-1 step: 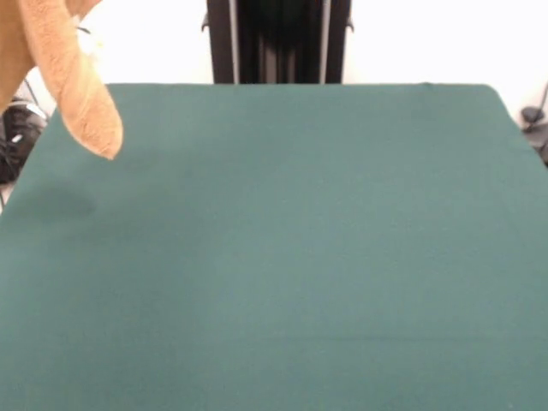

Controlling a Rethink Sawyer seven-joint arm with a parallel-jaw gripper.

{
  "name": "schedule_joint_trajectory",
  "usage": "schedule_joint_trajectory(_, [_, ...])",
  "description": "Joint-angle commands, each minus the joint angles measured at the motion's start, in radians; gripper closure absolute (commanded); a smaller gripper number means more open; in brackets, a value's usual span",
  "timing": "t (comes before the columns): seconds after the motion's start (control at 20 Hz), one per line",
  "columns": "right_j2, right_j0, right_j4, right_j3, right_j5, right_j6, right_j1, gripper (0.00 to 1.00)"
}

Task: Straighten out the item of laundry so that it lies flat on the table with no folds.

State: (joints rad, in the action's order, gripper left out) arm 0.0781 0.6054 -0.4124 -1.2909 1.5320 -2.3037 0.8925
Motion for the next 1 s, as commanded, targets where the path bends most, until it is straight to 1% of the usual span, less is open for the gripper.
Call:
schedule_joint_trajectory(0.05, [0.138, -0.039, -0.005, 0.065, 0.059, 0.219, -0.104, 1.0])
schedule_joint_trajectory(0.35, [0.14, -0.046, 0.028, 0.052, 0.05, 0.199, -0.113, 1.0])
schedule_joint_trajectory(0.8, [0.15, -0.127, 0.08, 0.022, -0.015, 0.077, -0.15, 1.0])
schedule_joint_trajectory(1.0, [0.15, -0.169, 0.105, 0.015, -0.084, 0.021, -0.173, 1.0])
